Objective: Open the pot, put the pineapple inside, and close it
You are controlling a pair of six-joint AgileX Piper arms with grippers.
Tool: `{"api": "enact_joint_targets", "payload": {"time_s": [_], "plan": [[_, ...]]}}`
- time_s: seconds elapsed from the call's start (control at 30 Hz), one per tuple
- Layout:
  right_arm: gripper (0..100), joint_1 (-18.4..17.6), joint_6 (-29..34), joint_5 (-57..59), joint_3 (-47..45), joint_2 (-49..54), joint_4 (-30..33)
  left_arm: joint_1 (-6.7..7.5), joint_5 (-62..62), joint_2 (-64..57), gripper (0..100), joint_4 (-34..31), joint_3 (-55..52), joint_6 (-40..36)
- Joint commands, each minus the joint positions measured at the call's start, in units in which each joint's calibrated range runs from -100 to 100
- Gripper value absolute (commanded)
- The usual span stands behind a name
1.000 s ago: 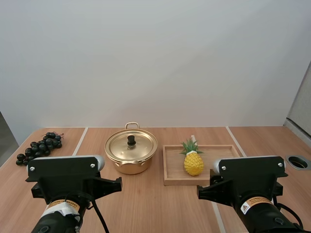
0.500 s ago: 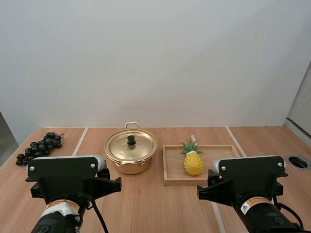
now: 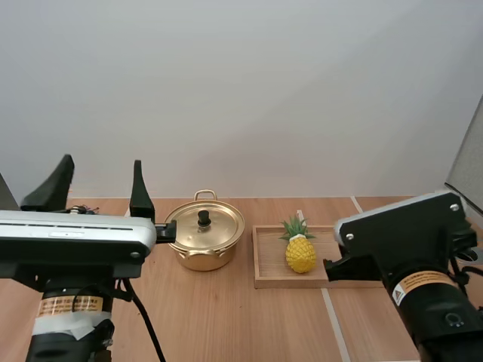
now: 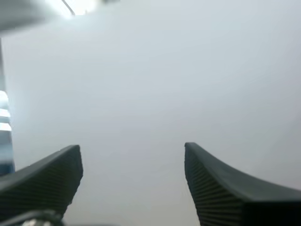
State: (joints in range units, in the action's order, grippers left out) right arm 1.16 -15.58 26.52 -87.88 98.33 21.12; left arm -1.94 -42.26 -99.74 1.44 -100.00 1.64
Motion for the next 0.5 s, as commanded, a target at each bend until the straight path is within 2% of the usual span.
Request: {"api": "enact_joint_targets", "payload": {"time_s": [0.0,0.1,0.17,0.3,0.37,0.47], "plan": [[100,0.1,-0.3,3.9,5.3,-0.1,4.6,0.21,-15.6,-0.3,100,0.0,0.0,10.9],[100,0.1,-0.3,5.3,8.7,-1.1,5.3,0.21,-22.2,-0.3,100,0.0,0.0,12.6],[100,0.1,-0.3,4.1,10.3,-2.0,5.3,0.21,-12.5,-0.3,100,0.0,1.4,12.2],[100,0.1,-0.3,4.7,12.0,-4.9,5.1,0.21,23.4,1.2,100,0.0,11.3,5.9],[100,0.1,-0.4,5.2,12.7,-6.1,5.0,0.21,30.4,4.9,100,0.0,15.5,4.4],[100,0.1,-1.0,8.4,14.5,-8.2,4.9,0.21,39.7,12.0,100,-3.8,22.8,4.4]]}}
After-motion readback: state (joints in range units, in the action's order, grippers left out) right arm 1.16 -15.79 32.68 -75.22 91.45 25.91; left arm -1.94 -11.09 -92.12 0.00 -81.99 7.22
